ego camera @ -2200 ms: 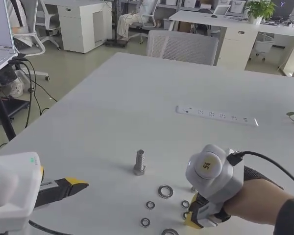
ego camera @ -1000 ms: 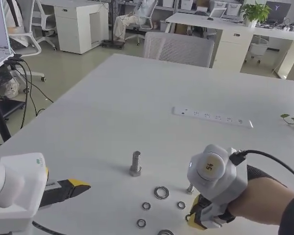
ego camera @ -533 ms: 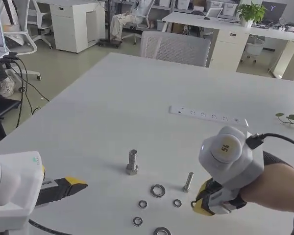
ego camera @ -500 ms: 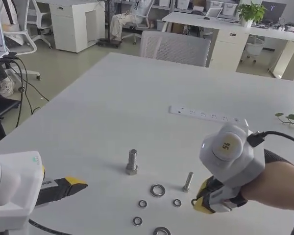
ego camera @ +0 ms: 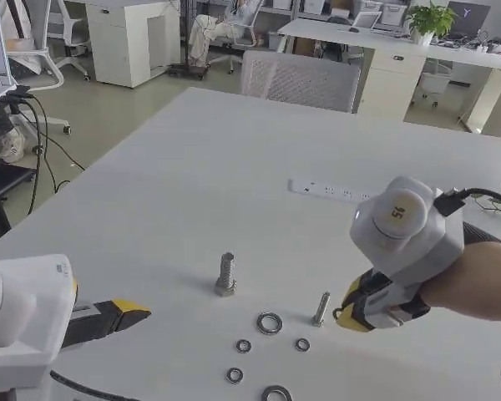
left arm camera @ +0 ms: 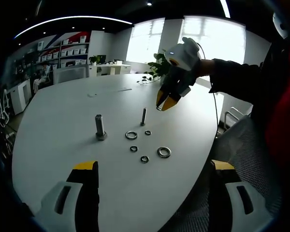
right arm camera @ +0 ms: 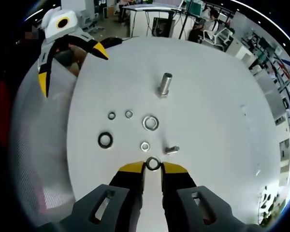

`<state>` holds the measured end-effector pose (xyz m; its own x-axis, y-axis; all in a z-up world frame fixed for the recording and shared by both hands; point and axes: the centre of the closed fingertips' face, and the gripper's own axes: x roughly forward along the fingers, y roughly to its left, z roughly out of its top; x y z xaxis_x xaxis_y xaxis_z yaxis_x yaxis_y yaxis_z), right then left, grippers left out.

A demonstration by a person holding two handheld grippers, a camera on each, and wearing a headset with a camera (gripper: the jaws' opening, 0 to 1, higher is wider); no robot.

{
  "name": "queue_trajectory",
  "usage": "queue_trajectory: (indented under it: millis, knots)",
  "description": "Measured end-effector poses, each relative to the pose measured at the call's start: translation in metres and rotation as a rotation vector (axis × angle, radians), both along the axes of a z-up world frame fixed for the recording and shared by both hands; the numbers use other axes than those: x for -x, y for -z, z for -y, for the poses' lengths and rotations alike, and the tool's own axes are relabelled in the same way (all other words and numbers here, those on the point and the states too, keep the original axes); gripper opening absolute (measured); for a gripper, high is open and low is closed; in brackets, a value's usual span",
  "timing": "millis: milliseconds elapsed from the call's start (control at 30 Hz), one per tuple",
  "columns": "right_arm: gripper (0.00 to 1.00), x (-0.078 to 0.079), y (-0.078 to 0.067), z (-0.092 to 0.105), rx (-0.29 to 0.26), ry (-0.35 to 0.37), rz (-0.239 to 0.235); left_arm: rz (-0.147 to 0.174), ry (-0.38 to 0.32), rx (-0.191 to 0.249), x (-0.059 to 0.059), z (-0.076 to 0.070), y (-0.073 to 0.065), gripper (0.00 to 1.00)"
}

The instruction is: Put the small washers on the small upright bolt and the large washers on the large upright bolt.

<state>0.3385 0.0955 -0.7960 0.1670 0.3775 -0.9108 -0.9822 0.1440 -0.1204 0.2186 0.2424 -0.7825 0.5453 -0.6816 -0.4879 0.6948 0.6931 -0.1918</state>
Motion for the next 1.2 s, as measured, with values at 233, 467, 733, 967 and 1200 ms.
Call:
queue_trajectory:
  millis: [233, 467, 733, 967, 1200]
  knots:
    - [0.14, -0.015, -0.007, -0.006, 0.001, -0.004, 0.027, 0.000, -0.002, 0.001, 0.000, -0.001, 0.000, 0.95]
    - [0.14, -0.026, -0.007, -0.011, 0.007, -0.012, 0.031, 0.000, -0.009, 0.003, -0.001, -0.002, 0.000, 0.95]
    - [0.14, -0.028, -0.002, -0.015, 0.026, -0.029, 0.023, -0.006, -0.011, 0.005, 0.000, -0.003, 0.001, 0.94]
    - [0.14, -0.028, 0.005, -0.017, 0.048, -0.047, 0.007, -0.010, -0.016, 0.006, -0.001, -0.005, 0.001, 0.94]
    - [0.14, -0.034, 0.011, -0.016, 0.059, -0.054, -0.001, -0.015, -0.020, 0.008, -0.002, -0.006, 0.002, 0.94]
